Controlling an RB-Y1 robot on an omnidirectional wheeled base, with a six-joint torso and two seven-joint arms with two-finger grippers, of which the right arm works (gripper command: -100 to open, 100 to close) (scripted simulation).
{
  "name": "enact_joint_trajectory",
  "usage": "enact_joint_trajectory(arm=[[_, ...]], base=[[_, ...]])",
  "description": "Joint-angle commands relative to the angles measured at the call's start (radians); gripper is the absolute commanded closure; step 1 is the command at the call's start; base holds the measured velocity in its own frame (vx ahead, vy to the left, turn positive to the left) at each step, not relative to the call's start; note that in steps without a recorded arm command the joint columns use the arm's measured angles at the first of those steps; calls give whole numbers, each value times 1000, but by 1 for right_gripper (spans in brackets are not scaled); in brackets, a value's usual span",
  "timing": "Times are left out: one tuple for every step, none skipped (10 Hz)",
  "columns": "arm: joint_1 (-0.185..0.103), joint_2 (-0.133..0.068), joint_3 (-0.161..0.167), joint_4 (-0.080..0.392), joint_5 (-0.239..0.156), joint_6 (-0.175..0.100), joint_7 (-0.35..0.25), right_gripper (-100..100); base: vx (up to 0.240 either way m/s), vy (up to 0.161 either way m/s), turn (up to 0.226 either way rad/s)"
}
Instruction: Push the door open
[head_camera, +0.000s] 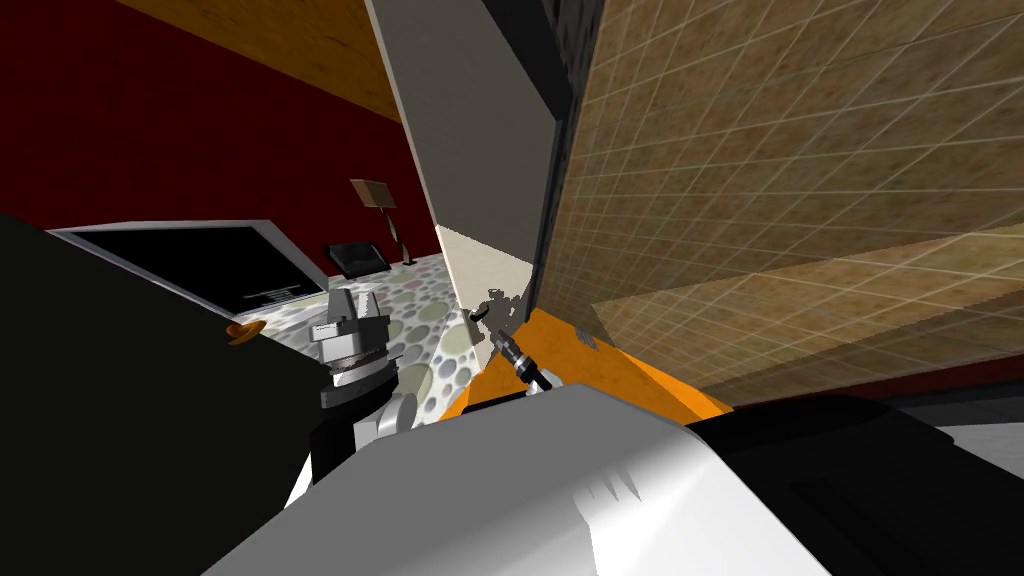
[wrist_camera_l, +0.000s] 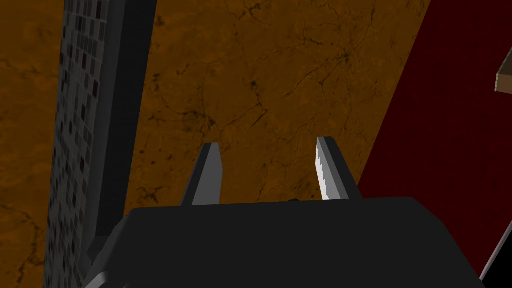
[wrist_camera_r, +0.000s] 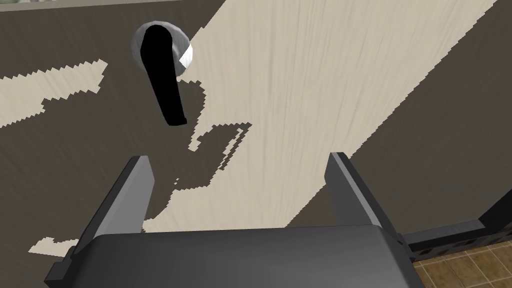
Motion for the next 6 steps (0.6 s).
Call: enact_joint_trajectory(arm=[[-19,-5,19,43,-3,-11,-2,-100],[-26,-7,28,63,-4,-16,-2,-100],[-33,-9,36,80,-5,-21,-2,-100],[-39,-11,43,95,-6,-25,-2,-100],[-45,-13,50,111,-7,-29,-3,-100],[-57,-17,64,142,-9,-37,-3,-100]], base=[[128,-16,33],[98,-32,24],[98,-17,19],[90,-12,16],[80,-7,14],[126,-2,32]])
